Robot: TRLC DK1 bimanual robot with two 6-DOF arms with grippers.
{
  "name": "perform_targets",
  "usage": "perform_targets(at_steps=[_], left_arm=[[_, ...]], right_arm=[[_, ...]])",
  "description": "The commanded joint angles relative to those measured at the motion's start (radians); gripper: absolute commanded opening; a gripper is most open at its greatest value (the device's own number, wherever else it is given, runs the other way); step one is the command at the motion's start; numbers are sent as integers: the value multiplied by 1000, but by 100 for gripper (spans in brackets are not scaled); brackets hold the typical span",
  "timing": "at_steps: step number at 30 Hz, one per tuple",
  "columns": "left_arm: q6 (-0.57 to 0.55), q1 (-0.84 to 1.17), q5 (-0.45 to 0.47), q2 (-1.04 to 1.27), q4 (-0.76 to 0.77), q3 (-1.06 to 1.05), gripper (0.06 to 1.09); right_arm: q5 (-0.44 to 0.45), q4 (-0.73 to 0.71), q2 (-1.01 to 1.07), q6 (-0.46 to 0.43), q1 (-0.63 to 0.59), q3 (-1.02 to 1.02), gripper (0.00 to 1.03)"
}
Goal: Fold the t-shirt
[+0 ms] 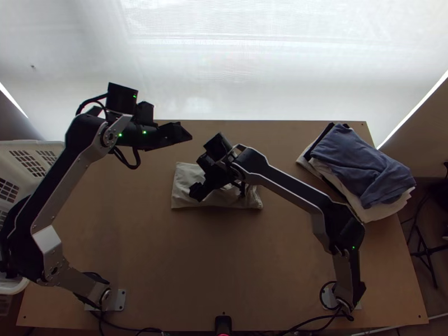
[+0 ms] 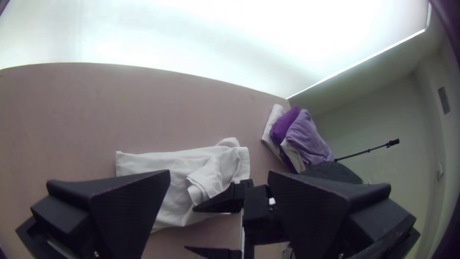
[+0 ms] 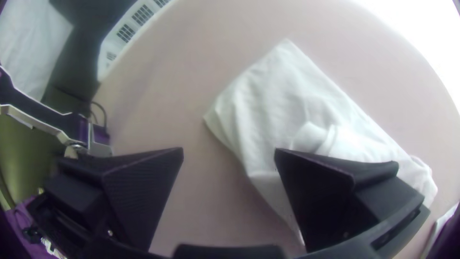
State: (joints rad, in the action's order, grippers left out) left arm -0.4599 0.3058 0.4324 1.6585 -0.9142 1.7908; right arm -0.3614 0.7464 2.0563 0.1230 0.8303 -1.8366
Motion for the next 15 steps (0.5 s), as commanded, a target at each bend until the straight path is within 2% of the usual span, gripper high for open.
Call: perform_targets(at_steps=[1,4,9,15], left_arm=[[0,-17,0,-20,8,-7,105],[-2,-24,0,-20,15,-7,105],[-6,-22,0,-23,32,-5,105],[-19,-22,2,-17,61,2,105]], right_arm=[[114,31,54,10,-48,0,88],[150,36,47,18,-97,54,88],[262,41,-38,23,-166,158,88],[271,116,-154,41,-221,247,88]])
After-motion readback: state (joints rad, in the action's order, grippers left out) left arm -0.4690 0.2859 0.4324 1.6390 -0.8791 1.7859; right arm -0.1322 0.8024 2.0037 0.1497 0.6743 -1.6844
